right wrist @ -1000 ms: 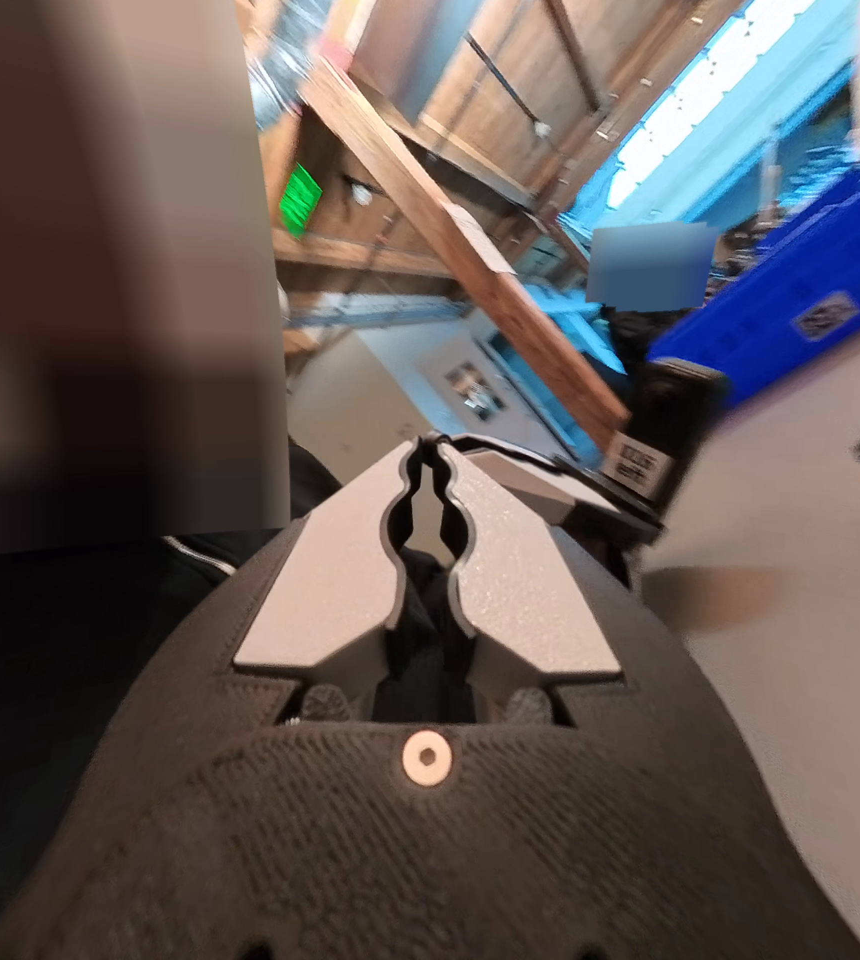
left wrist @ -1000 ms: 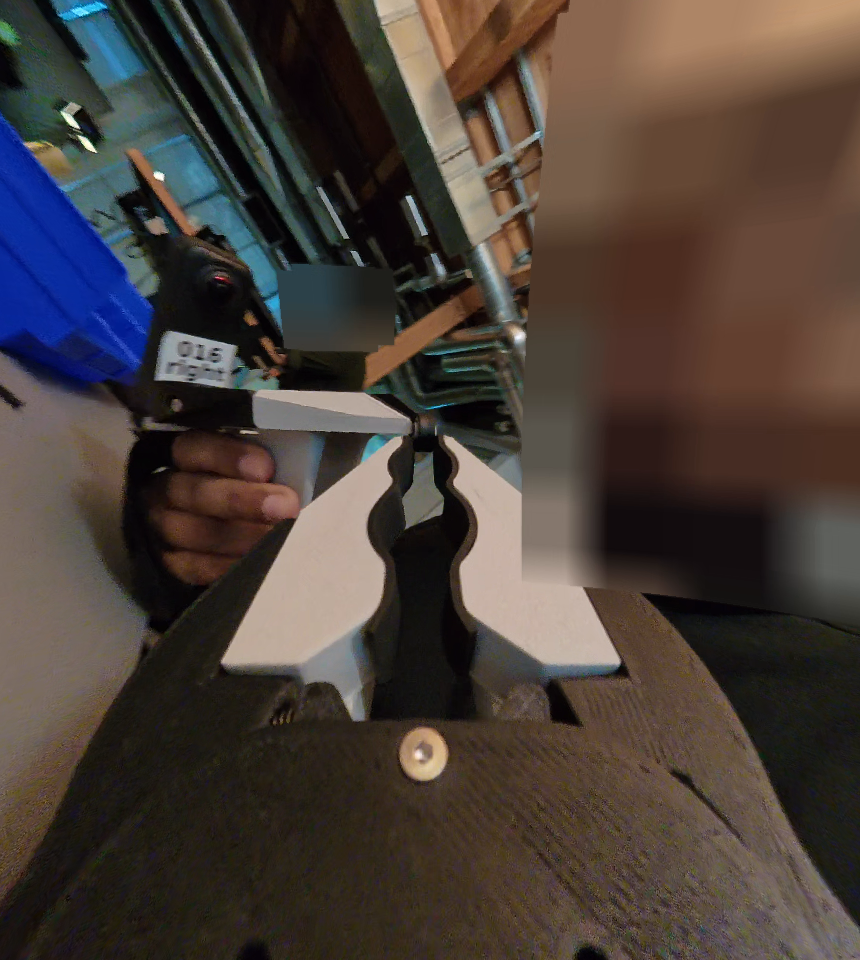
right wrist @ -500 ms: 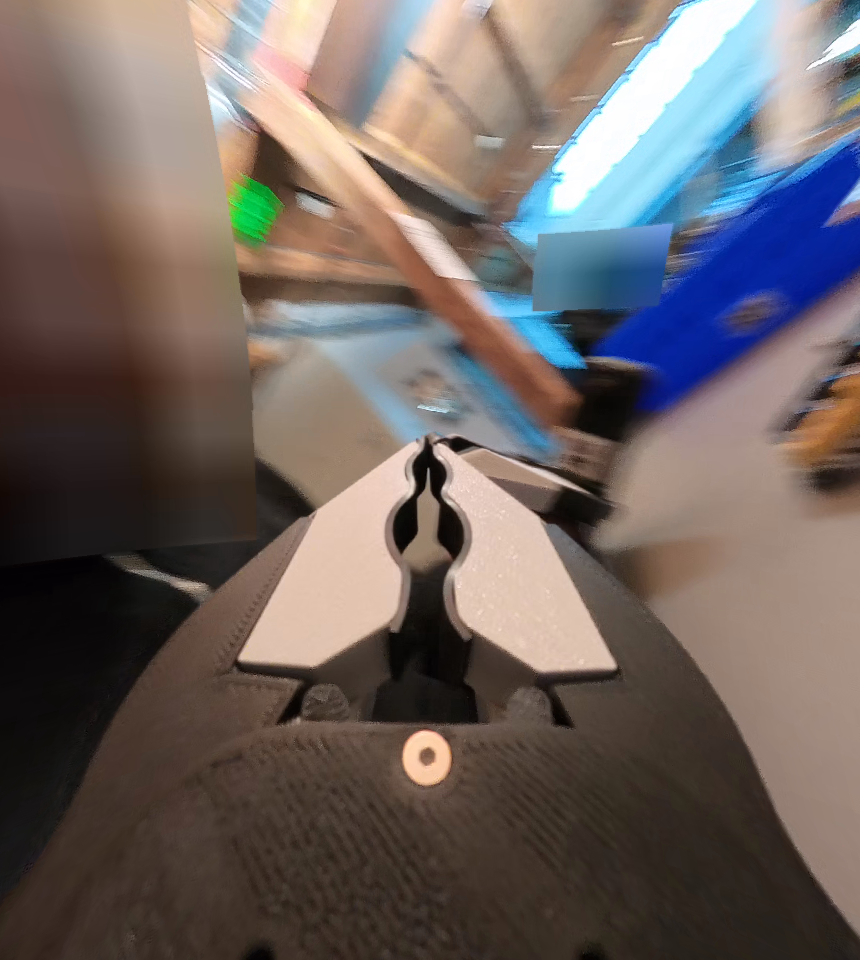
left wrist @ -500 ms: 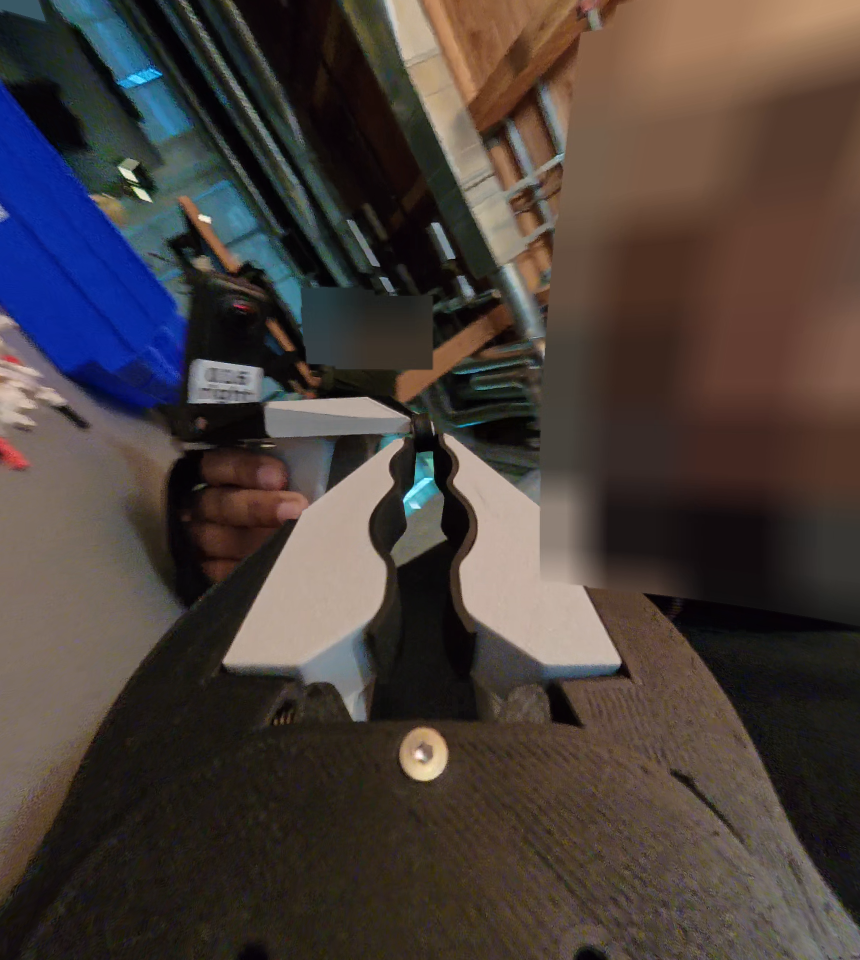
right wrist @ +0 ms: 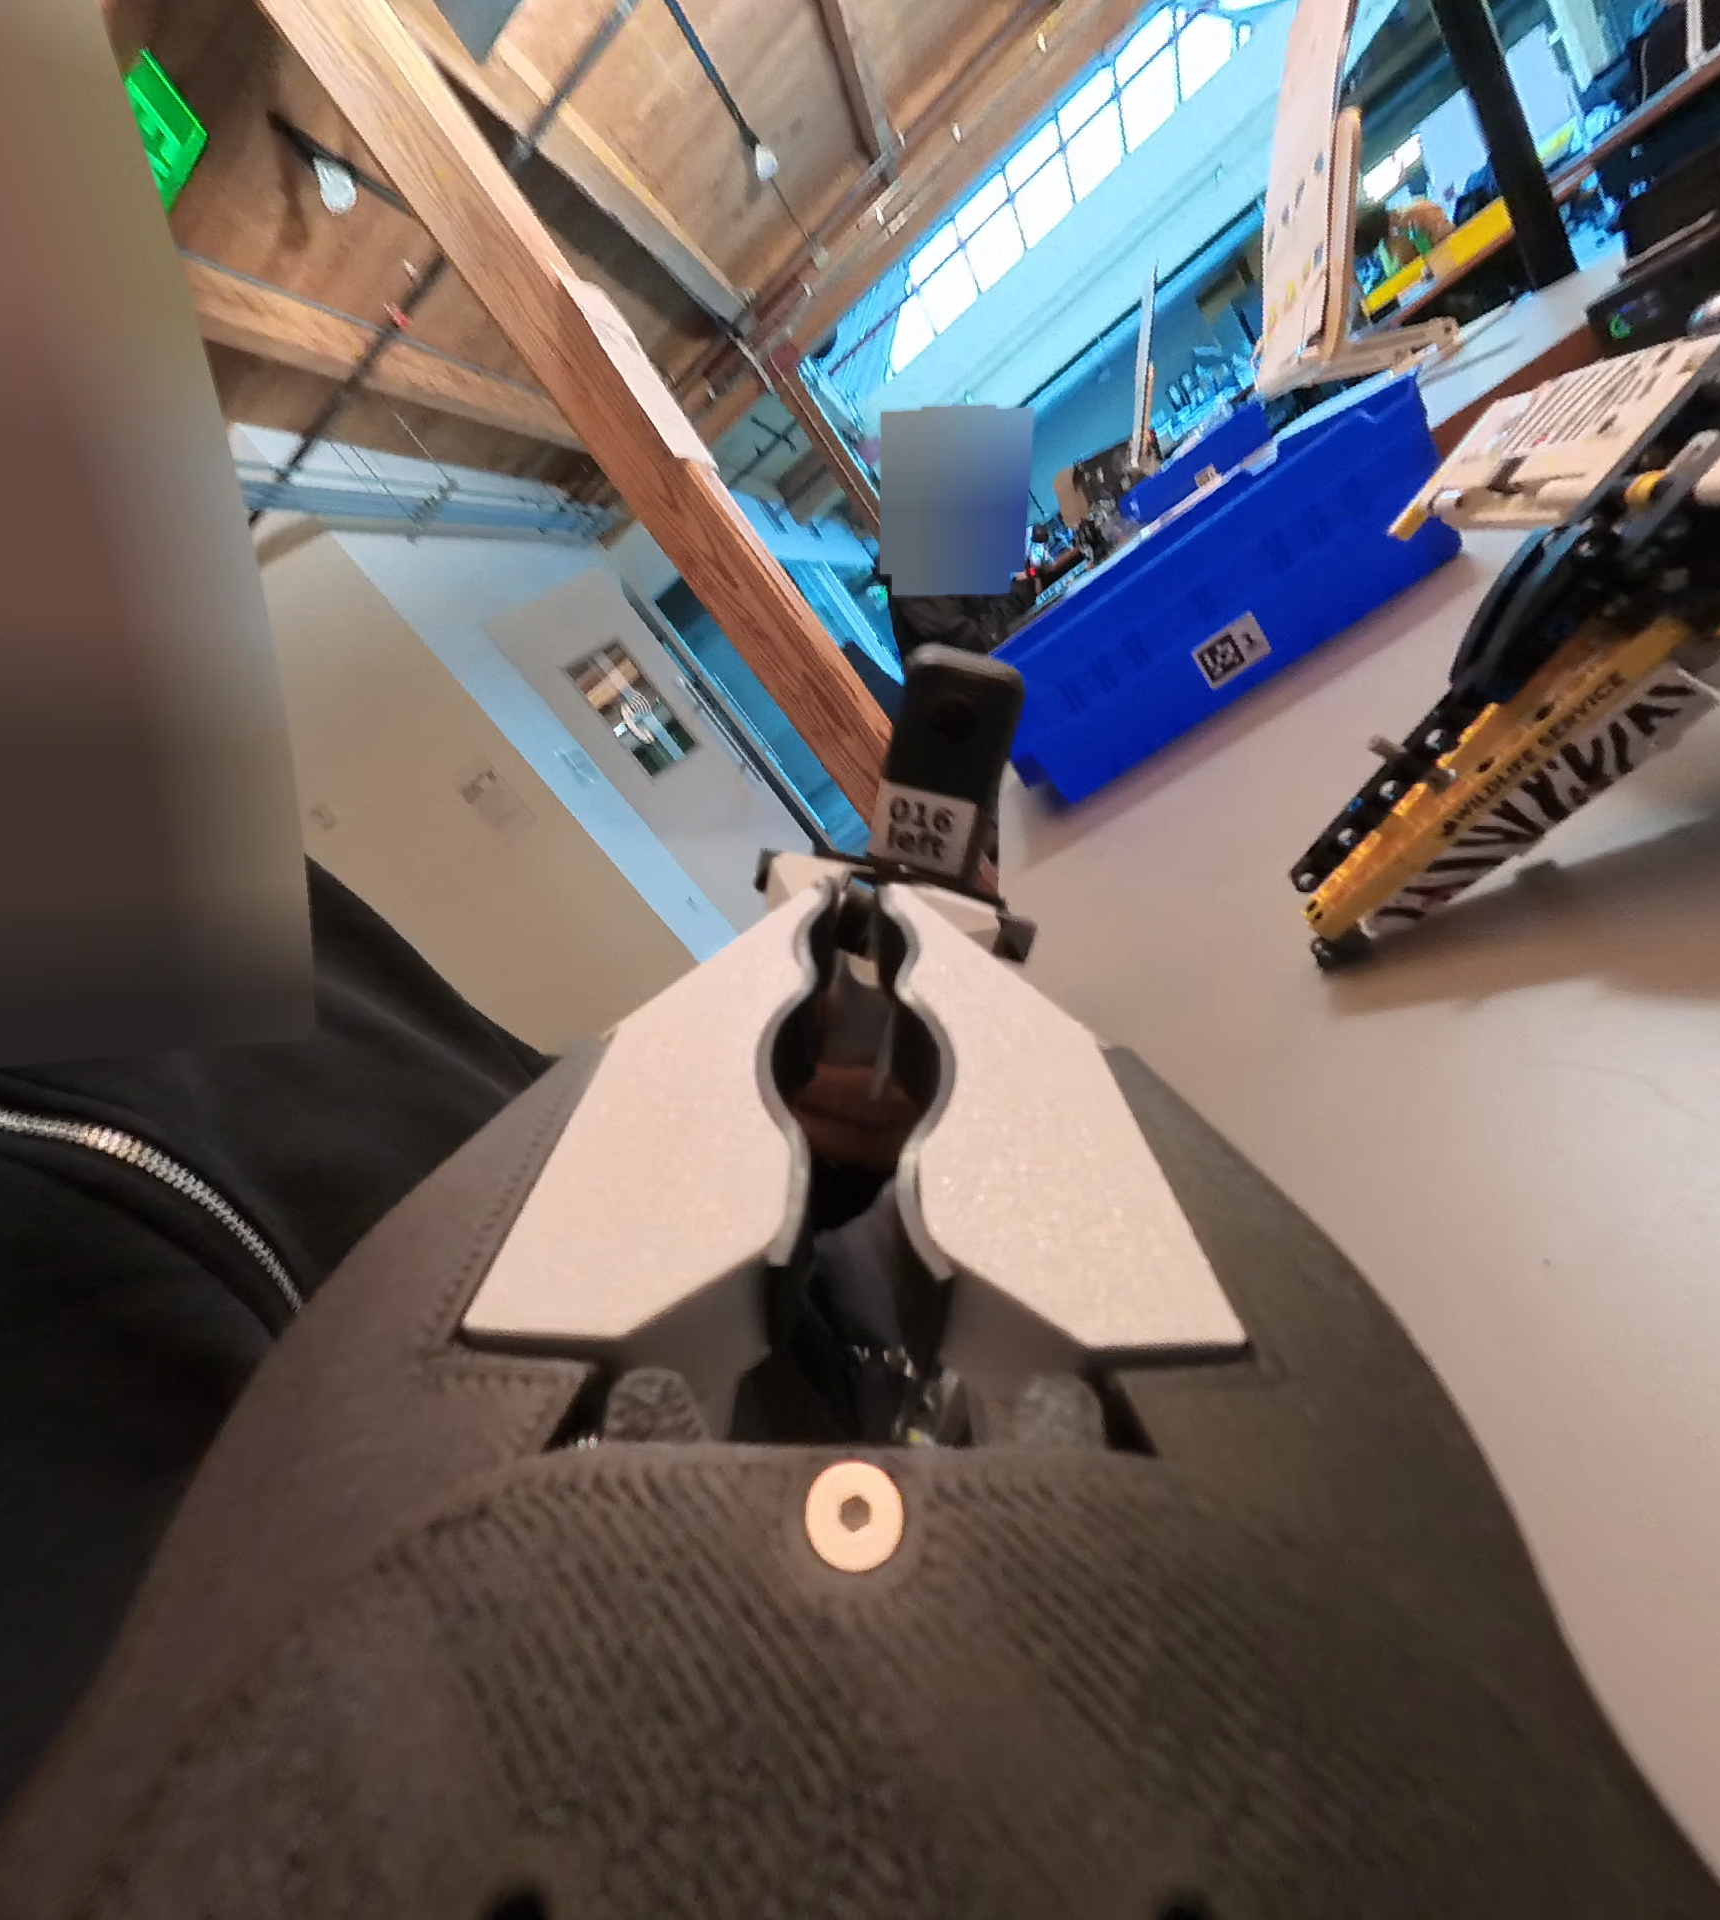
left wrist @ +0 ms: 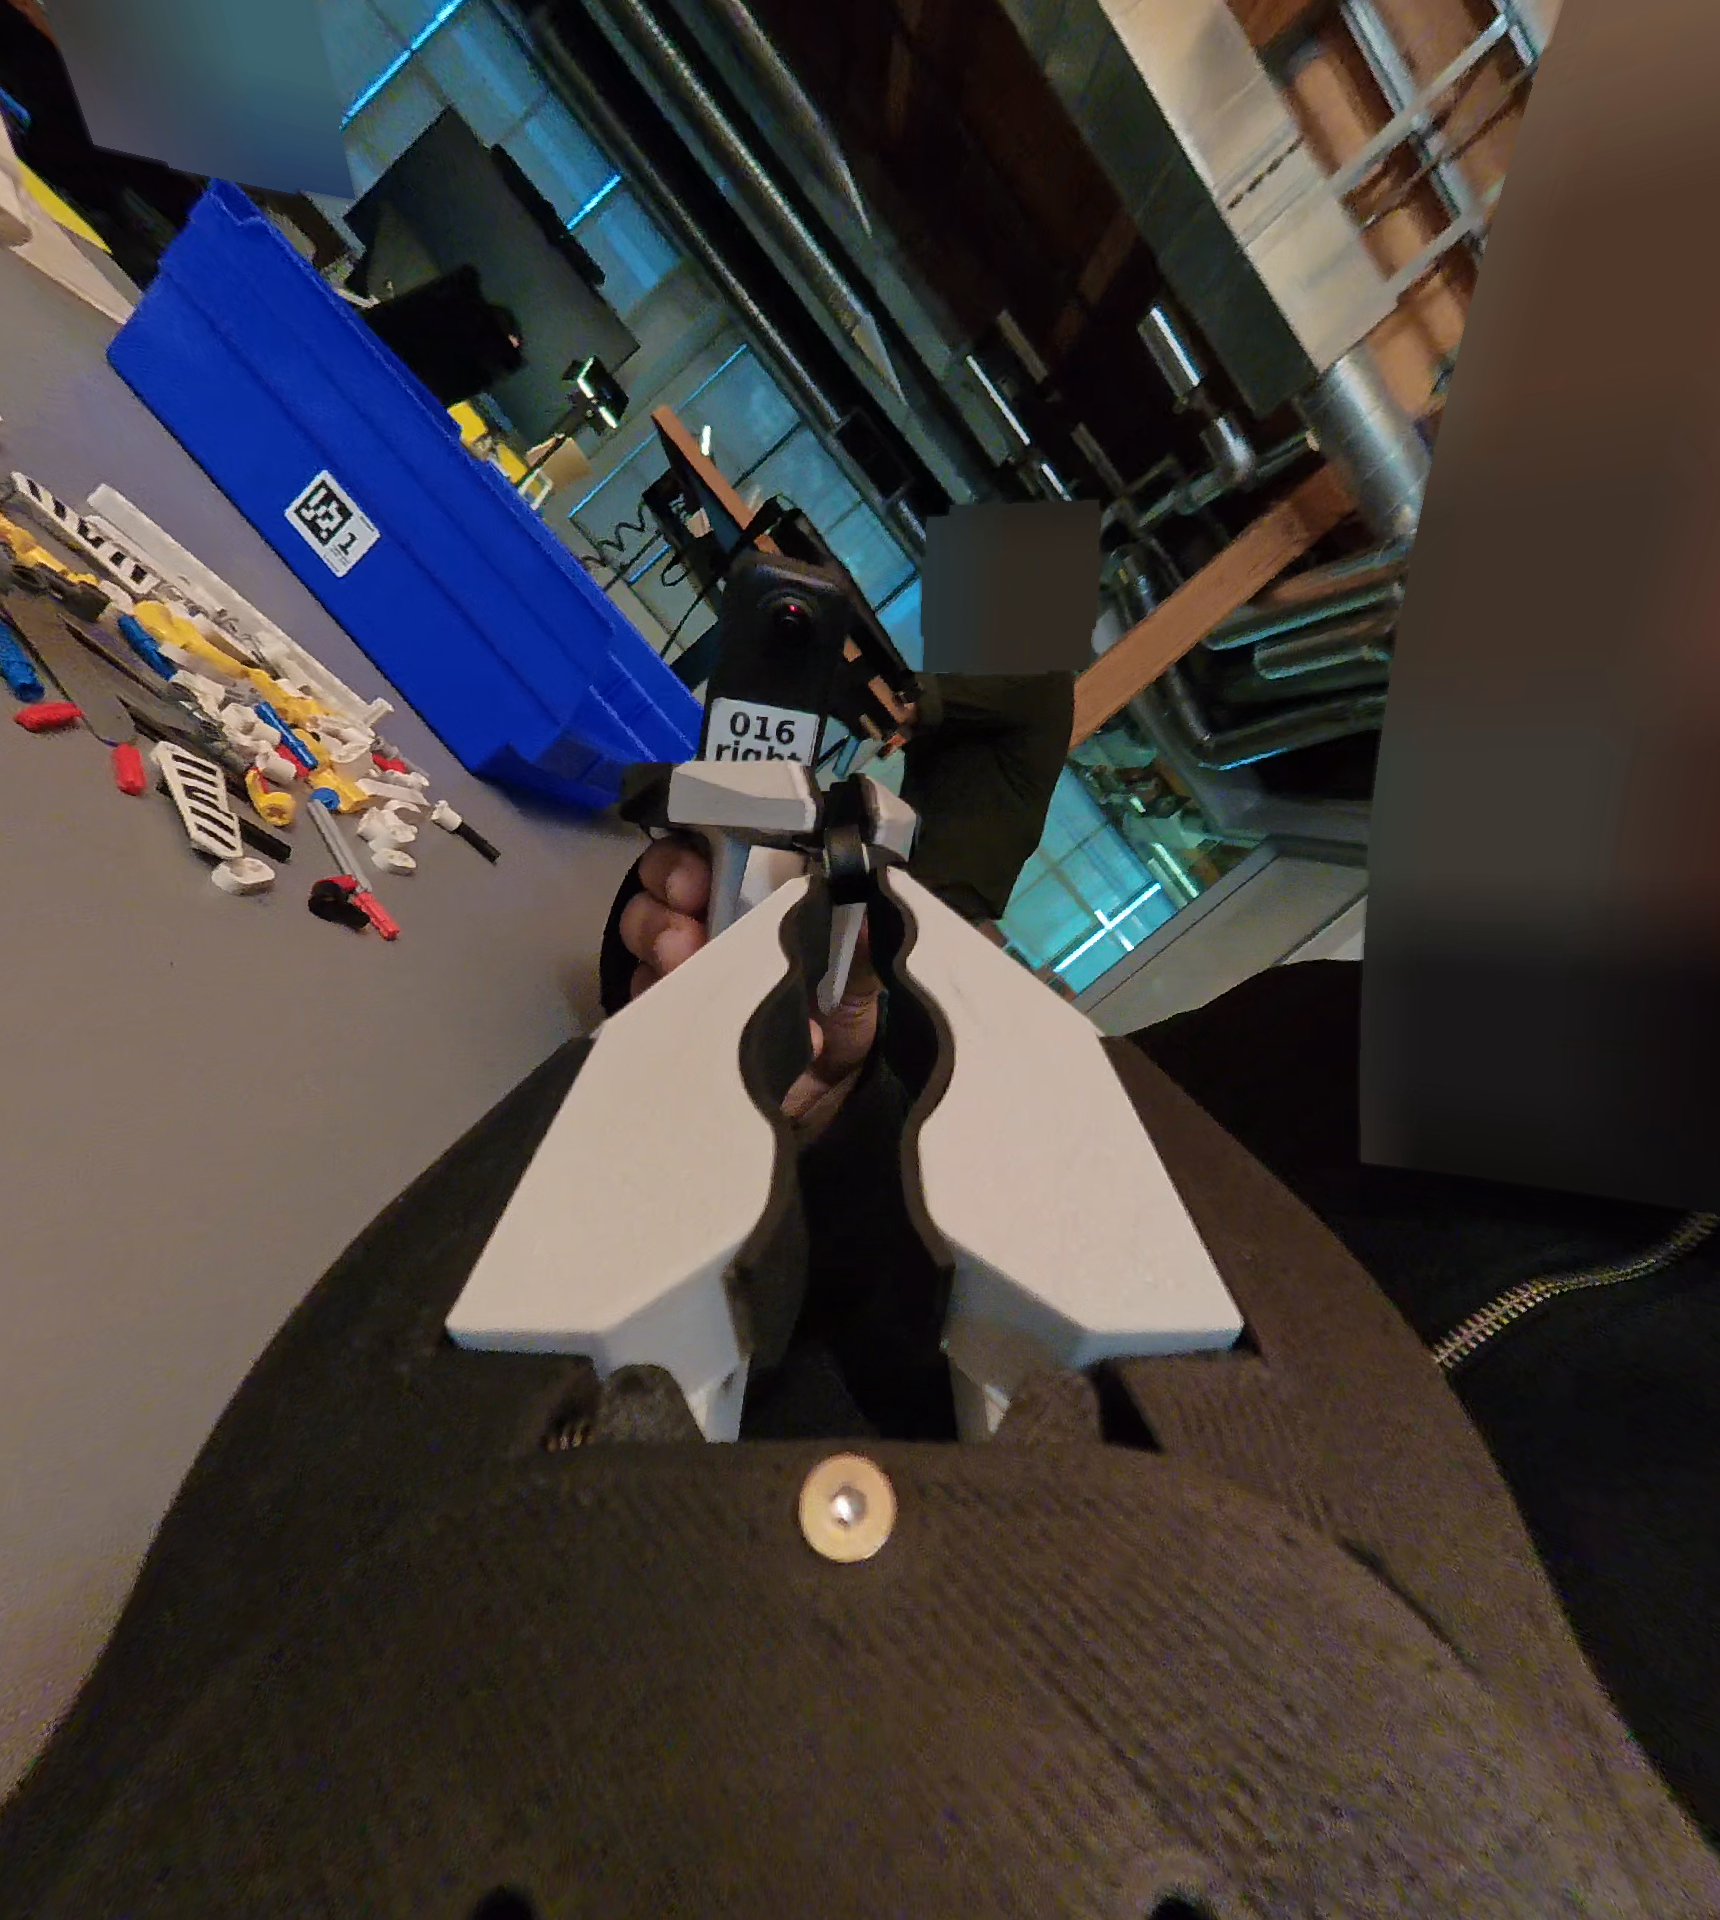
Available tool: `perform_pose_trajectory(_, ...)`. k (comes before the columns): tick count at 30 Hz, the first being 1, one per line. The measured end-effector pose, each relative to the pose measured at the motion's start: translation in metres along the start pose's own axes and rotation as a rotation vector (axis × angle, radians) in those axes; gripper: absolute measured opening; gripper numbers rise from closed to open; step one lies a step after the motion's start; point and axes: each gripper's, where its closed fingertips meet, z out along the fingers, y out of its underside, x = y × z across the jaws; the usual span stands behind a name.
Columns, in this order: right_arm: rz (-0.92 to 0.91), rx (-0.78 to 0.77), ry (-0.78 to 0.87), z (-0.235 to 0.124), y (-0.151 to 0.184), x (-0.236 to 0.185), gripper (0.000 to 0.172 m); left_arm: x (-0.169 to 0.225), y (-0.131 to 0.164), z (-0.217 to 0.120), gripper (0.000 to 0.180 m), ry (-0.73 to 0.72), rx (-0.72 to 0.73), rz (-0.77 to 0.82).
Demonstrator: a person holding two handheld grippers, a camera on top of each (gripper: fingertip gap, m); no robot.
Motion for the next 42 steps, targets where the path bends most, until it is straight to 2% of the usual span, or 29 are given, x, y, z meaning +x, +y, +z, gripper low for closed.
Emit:
perform_pose_trajectory(16, -0.001, -0.082, -0.008, 0.0, 0.011, 0.001, 0.008, -0.004, 0.004, -0.002, 0.004, -0.074, -0.062, 0.104)
perform_pose_trajectory(22, -0.05, -0.125, 0.051, -0.002, 0.014, 0.005, 0.001, -0.008, 0.006, -0.002, 0.003, -0.12, -0.085, 0.148)
perform_pose_trajectory(32, -0.216, -0.168, 0.19, -0.002, 0.012, 0.009, 0.0, -0.013, 0.004, -0.003, 0.004, -0.207, -0.082, 0.224)
perform_pose_trajectory(40, -0.181, -0.095, 0.155, -0.004, 0.004, 0.008, 0.0, -0.01, 0.005, -0.002, 0.004, -0.184, -0.088, 0.22)
perform_pose_trajectory(41, -0.191, -0.084, 0.16, -0.005, 0.002, 0.009, 0.001, -0.01, 0.005, -0.002, 0.004, -0.186, -0.091, 0.221)
perform_pose_trajectory(42, -0.195, -0.079, 0.158, -0.006, 0.0, 0.009, 0.012, -0.011, 0.005, -0.003, 0.004, -0.194, -0.092, 0.226)
